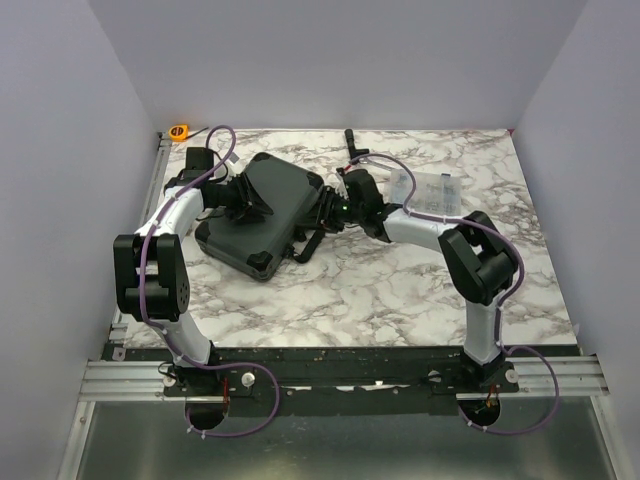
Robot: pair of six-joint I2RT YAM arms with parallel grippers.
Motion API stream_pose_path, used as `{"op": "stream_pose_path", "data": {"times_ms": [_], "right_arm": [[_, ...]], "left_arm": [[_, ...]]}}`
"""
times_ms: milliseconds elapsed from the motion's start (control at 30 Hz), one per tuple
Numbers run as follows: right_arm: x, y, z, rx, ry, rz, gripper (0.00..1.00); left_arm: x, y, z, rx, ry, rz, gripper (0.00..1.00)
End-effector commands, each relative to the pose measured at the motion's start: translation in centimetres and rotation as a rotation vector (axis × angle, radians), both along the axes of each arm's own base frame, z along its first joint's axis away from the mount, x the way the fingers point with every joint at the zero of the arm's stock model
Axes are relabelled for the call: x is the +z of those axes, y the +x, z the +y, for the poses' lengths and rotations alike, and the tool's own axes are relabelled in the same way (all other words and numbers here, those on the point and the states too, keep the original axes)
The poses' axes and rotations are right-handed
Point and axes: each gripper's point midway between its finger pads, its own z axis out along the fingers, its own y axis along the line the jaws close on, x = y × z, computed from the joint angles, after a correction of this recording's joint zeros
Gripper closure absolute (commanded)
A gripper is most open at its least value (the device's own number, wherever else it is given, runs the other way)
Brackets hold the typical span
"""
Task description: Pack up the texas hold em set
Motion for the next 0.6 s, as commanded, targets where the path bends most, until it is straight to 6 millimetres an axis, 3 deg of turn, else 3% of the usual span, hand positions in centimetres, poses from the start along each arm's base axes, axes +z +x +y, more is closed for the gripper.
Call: {"op": "stream_pose_path", "data": {"times_ms": [0, 133, 267, 567], "right_arm": [[-1.0, -0.3, -1.9, -0.039, -0.110, -0.010, 0.59], [-2.5, -0.4, -1.9, -0.039, -0.125, 0.013, 0.66], [-4.0, 0.0, -1.3, -0.020, -0.146, 0.011, 0.99], [-7.5, -0.5, -1.4, -0.038, -0.286, 0.038, 1.00]], "left_arm": [[-4.5, -1.9, 2.2, 0.031, 0.151, 0.130, 0.59], [-4.4, -1.8, 2.1, 0.030, 0.146, 0.127, 0.59], [-4.5, -1.7, 2.1, 0.028, 0.142, 0.131, 0.59], [-4.6, -1.6, 2.0, 0.030, 0.136, 0.136, 0.59]]}}
